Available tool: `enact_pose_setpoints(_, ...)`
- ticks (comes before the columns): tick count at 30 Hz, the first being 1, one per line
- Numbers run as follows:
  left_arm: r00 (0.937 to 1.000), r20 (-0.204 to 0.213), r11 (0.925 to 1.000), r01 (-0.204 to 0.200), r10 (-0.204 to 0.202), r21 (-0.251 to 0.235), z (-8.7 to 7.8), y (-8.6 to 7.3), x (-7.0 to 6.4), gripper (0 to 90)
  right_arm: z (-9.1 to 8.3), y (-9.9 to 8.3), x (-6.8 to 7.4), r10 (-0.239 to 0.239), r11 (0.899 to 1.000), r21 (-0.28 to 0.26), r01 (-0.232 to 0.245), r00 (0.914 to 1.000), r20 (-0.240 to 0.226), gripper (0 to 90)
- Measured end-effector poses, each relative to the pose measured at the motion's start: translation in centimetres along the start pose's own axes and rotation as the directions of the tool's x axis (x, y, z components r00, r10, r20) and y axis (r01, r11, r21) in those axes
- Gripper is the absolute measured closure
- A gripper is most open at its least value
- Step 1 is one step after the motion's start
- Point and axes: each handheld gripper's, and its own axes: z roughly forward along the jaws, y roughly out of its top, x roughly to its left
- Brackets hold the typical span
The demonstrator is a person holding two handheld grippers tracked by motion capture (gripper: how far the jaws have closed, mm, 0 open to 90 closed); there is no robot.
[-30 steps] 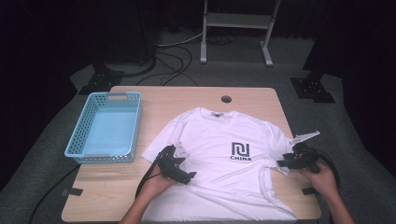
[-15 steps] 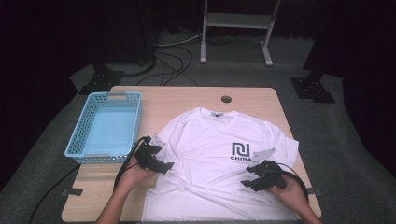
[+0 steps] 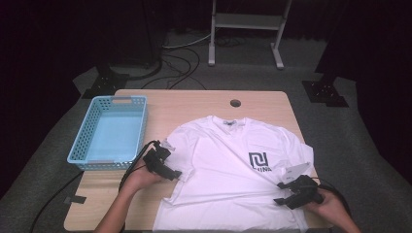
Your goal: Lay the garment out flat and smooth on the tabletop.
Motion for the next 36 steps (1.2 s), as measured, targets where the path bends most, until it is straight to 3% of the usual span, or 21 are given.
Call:
enact_pose_setpoints(1,0.9982,-0.058,0.9994,0.018,-0.017,0.029,-0.2,0.1,0.3,7.2,-0.2,-0.3,-0.1,0.011,1.0,0.001,-0.011,0.9999,-0.011,37.8)
enact_pose_setpoints(3,0.9982,-0.058,0.9994,0.018,-0.017,0.029,-0.2,0.1,0.3,7.2,-0.3,-0.5,0.0,0.016,1.0,0.009,-0.016,0.9997,-0.018,37.8)
enact_pose_setpoints(4,0.9982,-0.033,0.9974,0.047,-0.049,-0.055,-0.6,0.2,0.3,7.2,-0.3,-0.5,0.0,0.016,1.0,0.009,-0.016,0.9997,-0.018,36.5)
enact_pose_setpoints(5,0.9983,-0.006,0.9954,0.057,-0.057,-0.078,-0.6,0.3,0.0,8.3,-0.3,-0.3,0.1,0.028,1.0,0.001,-0.028,0.9994,-0.019,35.6)
enact_pose_setpoints(9,0.9993,0.031,0.9992,0.021,-0.02,-0.032,0.5,0.7,-0.9,9.4,0.1,0.2,0.0,0.04,0.999,-0.019,-0.041,0.9988,-0.028,34.2)
enact_pose_setpoints(11,0.9997,0.019,0.9994,0.017,-0.017,-0.031,0.4,0.5,-0.9,9.0,0.2,0.5,0.0,0.041,0.999,-0.019,-0.042,0.9988,-0.028,33.9)
enact_pose_setpoints(12,0.9998,-0.001,0.9998,0.018,-0.018,-0.01,0.3,0.5,-0.8,9.0,0.2,0.6,0.0,0.037,0.999,-0.019,-0.038,0.999,-0.024,33.2)
enact_pose_setpoints(14,0.9967,-0.082,0.9986,0.008,-0.003,0.053,0.1,0.2,-0.6,9.1,0.2,0.6,-0.1,0.04,0.999,-0.018,-0.041,0.9989,-0.026,32.6)
enact_pose_setpoints(15,0.9935,-0.108,0.9965,0.045,-0.038,0.071,-0.1,0.1,-0.3,8.2,0.1,0.6,-0.1,0.04,0.999,-0.017,-0.04,0.9989,-0.022,32.2)
enact_pose_setpoints(16,0.9887,-0.134,0.9935,0.08,-0.068,0.082,-0.3,0.0,-0.1,8.3,0.0,0.6,-0.1,0.041,0.999,-0.013,-0.041,0.9991,-0.013,31.5)
enact_pose_setpoints(18,0.984,-0.168,0.9947,0.074,-0.061,0.071,-0.5,0.1,-0.1,8.3,-0.6,0.5,-0.5,0.055,0.998,-0.022,-0.055,0.9984,0.01,30.5)
enact_pose_setpoints(19,0.9871,-0.146,0.997,0.072,-0.067,0.029,-0.6,0.2,-0.3,8.3,-0.9,0.5,-0.7,0.061,0.998,-0.028,-0.06,0.9979,0.021,29.5)
enact_pose_setpoints(21,0.9907,-0.093,0.9943,0.096,-0.1,-0.046,-0.6,0.7,-0.8,8.3,-1.4,0.5,-1.6,0.097,0.994,-0.05,-0.095,0.9943,0.045,27.1)
enact_pose_setpoints(23,0.995,-0.061,0.9935,0.074,-0.079,-0.087,-0.3,1.6,-1.5,8.3,-1.6,0.5,-2.8,0.144,0.989,-0.056,-0.14,0.9865,0.078,26.9)
enact_pose_setpoints(25,0.9974,-0.001,0.9892,0.071,-0.072,-0.128,0.2,2.5,-2.2,8.3,-1.5,0.6,-4.1,0.18,0.983,-0.066,-0.174,0.9771,0.113,24.4)
enact_pose_setpoints(26,0.9972,0.026,0.9879,0.073,-0.071,-0.137,0.6,3.0,-2.5,8.2,-1.4,0.6,-4.8,0.204,0.978,-0.066,-0.197,0.9706,0.128,23.4)
enact_pose_setpoints(28,0.9983,0.037,0.9884,0.051,-0.046,-0.143,1.2,3.8,-3.1,8.2,-1.1,0.6,-6.0,0.242,0.969,-0.083,-0.232,0.9586,0.15,21.1)
enact_pose_setpoints(31,0.9989,0.041,0.9941,0.026,-0.022,-0.106,2.2,4.1,-3.4,8.2,-0.7,0.6,-7.5,0.292,0.955,-0.094,-0.28,0.9423,0.164,19.3)
enact_pose_setpoints(33,0.9989,0.038,0.997,0.031,-0.029,-0.071,2.7,3.6,-3.1,8.2,-0.3,0.7,-8.0,0.302,0.953,-0.084,-0.291,0.9395,0.162,18.7)
enact_pose_setpoints(35,0.9996,0.026,0.9942,0.018,-0.015,-0.106,2.5,2.8,-2.7,8.2,-0.2,0.8,-8.1,0.295,0.955,-0.081,-0.286,0.9415,0.162,18.7)
enact_pose_setpoints(36,0.9999,0.01,0.9955,0.014,-0.013,-0.094,2.2,2.5,-2.5,8.2,-0.3,0.8,-8.1,0.292,0.956,-0.083,-0.282,0.9427,0.161,18.7)
